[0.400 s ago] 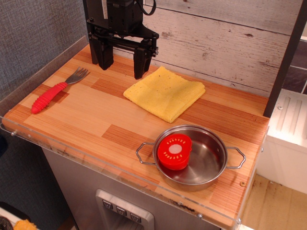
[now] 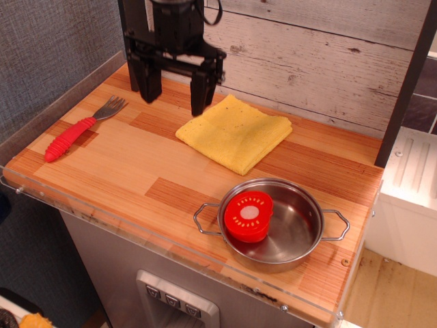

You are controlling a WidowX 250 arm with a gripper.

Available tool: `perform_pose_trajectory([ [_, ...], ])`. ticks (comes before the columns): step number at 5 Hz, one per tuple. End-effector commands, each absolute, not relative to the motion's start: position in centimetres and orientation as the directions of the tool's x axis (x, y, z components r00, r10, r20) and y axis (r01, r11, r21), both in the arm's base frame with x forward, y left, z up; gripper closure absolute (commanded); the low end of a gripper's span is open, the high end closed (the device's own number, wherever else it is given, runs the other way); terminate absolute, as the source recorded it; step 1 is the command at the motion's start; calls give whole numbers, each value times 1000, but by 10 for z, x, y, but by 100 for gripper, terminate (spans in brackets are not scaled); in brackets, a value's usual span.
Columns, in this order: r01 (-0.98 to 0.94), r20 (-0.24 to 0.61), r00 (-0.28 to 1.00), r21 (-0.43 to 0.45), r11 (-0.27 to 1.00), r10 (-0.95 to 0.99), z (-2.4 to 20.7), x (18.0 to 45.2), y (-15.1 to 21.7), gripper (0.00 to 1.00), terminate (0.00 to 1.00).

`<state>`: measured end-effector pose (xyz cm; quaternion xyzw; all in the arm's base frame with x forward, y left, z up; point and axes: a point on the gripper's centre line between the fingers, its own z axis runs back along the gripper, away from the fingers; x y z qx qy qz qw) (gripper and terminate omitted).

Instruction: Place the tomato behind the bowl

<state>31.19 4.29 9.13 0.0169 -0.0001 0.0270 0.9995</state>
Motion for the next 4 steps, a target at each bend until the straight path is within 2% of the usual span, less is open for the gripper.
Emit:
perform_pose_trajectory([
  [1,96,25,995,69,993,-97,88,298,-19,0,0],
  [2,176,28,984,81,981,-179,80,289,-51,0,0],
  [4,234,10,972,98,967,-236,65,279,-70,0,0],
])
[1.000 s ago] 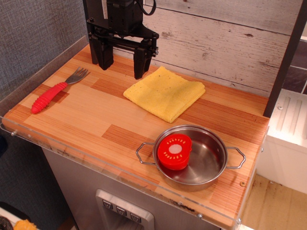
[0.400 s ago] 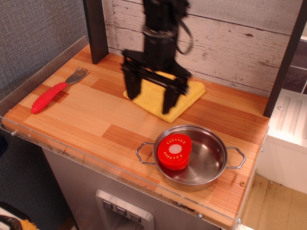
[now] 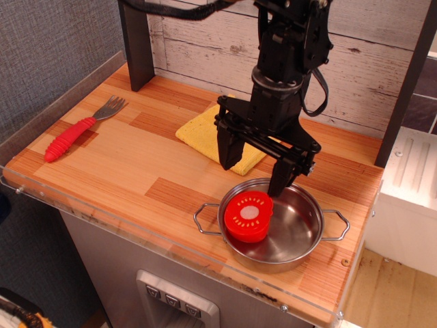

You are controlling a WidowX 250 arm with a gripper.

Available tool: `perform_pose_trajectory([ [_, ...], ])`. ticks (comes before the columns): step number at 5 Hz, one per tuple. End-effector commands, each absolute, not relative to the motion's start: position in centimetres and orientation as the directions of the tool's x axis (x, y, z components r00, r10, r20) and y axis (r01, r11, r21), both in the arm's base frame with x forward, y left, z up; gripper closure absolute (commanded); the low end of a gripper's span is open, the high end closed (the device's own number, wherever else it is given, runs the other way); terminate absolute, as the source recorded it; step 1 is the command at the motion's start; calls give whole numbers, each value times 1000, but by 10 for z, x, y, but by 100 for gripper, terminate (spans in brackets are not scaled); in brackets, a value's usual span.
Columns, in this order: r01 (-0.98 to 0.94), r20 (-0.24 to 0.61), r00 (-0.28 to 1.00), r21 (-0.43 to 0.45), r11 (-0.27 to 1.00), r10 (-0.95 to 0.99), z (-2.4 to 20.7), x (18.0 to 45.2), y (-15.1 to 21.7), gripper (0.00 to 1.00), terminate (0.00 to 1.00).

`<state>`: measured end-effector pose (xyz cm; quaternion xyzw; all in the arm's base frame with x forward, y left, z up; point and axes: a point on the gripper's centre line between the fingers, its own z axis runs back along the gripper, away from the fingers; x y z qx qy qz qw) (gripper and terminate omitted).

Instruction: Place the tomato behind the bowl

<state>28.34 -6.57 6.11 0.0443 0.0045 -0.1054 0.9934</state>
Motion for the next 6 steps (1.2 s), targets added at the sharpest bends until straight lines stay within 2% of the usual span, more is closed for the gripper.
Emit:
perform_pose_trajectory([
  [1,262,6,965,95,960,-264,56,274,-79,0,0],
  [3,309,-14,951,94,946,-309,35,262,-99,0,0],
  [6,298,-67,954,85,951,-293,7,261,-89,0,0],
])
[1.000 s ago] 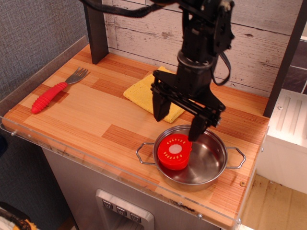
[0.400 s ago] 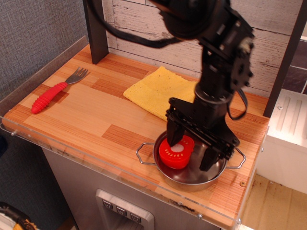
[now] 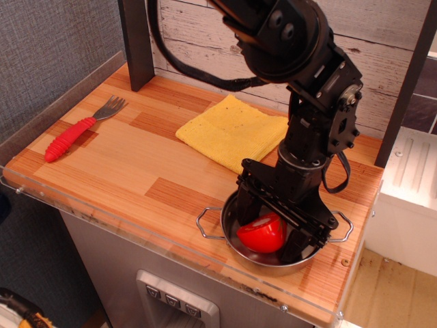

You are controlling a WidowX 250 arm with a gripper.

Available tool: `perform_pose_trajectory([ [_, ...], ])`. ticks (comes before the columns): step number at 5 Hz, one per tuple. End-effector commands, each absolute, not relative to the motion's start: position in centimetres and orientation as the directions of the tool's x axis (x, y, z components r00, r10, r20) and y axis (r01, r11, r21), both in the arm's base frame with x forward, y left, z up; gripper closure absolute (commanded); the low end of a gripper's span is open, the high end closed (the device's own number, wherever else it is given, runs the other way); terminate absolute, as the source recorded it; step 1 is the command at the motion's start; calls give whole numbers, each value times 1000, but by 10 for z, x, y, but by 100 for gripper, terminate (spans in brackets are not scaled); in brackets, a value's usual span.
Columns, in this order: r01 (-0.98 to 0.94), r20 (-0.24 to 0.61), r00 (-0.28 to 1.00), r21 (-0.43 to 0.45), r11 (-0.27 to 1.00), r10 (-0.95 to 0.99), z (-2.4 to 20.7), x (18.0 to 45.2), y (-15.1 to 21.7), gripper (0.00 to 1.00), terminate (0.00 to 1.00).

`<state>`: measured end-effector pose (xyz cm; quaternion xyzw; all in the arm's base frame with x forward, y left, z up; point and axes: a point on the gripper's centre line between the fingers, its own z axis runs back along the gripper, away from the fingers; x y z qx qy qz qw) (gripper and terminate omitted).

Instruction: Place the tomato behind the bowl

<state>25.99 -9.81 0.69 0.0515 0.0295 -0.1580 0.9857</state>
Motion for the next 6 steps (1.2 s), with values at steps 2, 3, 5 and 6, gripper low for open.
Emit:
perform_pose_trajectory([
  [2,302,-8,953,18,953,-302,36,273,-88,100,0],
  [3,305,62,951,-34,952,-303,66,291,-89,100,0],
  [5,297,140,946,-24,954,-291,89,347,-102,100,0],
  [6,291,131,949,-6,957,-288,72,369,-111,100,0],
])
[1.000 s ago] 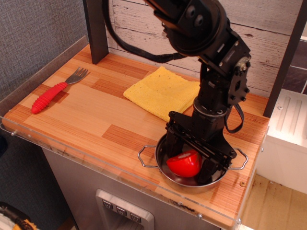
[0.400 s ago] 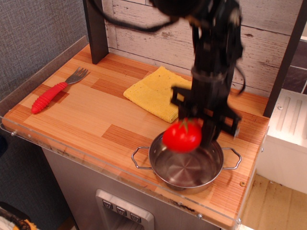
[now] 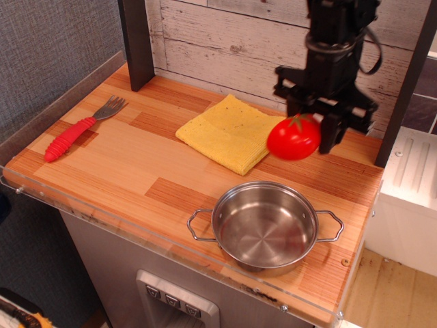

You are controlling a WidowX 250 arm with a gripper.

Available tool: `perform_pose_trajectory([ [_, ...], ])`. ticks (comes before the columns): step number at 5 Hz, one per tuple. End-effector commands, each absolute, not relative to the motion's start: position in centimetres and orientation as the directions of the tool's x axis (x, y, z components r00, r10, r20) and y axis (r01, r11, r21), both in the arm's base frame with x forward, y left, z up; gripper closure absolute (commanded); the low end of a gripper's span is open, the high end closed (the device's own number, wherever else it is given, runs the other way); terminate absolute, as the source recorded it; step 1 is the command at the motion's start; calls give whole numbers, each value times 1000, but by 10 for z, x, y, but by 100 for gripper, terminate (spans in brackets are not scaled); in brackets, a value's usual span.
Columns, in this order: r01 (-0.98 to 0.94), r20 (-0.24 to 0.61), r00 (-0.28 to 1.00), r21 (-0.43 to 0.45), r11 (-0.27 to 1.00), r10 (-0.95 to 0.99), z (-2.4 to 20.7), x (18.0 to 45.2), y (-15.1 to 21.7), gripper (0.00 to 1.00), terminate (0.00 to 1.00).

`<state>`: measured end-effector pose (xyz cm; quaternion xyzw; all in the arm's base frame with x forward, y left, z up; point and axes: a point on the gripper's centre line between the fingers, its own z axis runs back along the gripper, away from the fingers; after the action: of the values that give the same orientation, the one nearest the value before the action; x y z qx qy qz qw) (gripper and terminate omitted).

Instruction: Place the tomato behind the bowl

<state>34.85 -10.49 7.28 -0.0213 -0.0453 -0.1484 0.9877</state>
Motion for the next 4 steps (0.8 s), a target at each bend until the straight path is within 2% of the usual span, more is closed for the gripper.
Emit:
perform_pose_trajectory([
  [1,277,104,955,30,960,-278,46,385,-111,100,0],
  [2,269,77,960,25,963,-270,28,392,-108,100,0],
  [3,271,62,961,5,963,-270,23,391,-109,0,0],
  [4,282,77,957,-13,959,-280,31,390,-112,0,0],
])
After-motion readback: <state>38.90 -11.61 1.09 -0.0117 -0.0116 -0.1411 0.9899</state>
